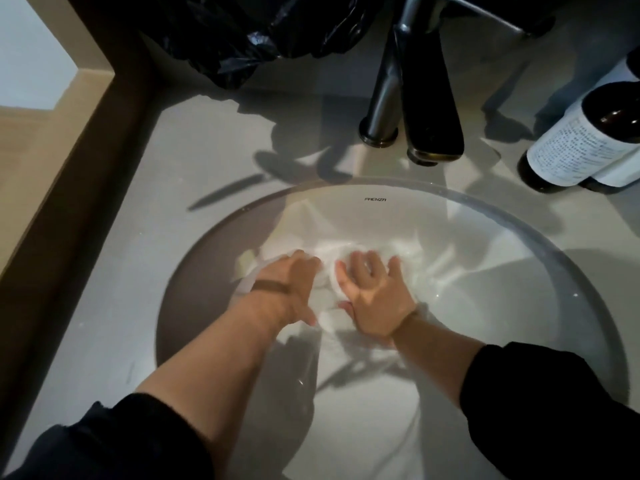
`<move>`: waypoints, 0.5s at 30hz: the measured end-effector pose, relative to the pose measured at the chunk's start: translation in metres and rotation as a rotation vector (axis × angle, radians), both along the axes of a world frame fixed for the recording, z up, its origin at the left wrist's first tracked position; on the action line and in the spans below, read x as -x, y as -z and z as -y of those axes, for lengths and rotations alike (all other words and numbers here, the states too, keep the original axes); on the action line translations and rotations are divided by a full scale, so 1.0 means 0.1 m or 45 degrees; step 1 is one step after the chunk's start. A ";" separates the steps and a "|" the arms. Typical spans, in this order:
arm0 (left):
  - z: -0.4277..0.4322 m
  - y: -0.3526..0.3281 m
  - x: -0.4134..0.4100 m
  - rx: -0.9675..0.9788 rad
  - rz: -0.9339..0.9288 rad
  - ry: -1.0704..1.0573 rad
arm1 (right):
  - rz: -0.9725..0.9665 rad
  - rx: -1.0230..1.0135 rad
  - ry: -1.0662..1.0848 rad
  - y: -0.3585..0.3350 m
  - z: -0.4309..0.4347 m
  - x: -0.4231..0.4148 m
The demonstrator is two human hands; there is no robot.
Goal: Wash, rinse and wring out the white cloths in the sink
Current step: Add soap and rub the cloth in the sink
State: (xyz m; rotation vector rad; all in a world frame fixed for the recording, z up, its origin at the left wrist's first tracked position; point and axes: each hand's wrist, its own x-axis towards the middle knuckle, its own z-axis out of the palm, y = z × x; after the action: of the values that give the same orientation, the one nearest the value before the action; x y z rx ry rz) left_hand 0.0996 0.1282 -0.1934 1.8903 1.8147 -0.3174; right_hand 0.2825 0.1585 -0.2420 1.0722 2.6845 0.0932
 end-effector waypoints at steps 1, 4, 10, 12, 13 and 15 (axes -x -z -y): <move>0.01 0.01 -0.03 -0.002 -0.020 0.010 | -0.024 -0.038 -0.061 0.01 -0.07 -0.02; 0.01 0.01 -0.09 -0.054 -0.062 0.009 | -0.104 -0.023 -0.091 -0.13 -0.22 0.06; 0.01 -0.07 -0.11 -0.134 -0.075 0.040 | -0.520 0.172 0.503 -0.47 -0.31 -0.07; 0.05 -0.06 -0.04 -0.087 0.036 0.041 | -0.825 0.324 0.947 -0.61 -0.30 -0.24; 0.07 -0.05 0.01 -0.058 0.099 0.030 | -1.029 0.392 1.029 -0.67 -0.27 -0.31; 0.07 -0.04 0.09 -0.024 0.161 0.038 | -1.176 0.309 0.810 -0.75 -0.12 -0.29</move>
State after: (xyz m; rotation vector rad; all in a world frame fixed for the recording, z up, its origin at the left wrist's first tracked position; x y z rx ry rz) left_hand 0.0901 0.1207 -0.1899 1.9068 1.7131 -0.1873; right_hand 0.3120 0.1705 -0.1666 2.1986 2.7062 -1.0400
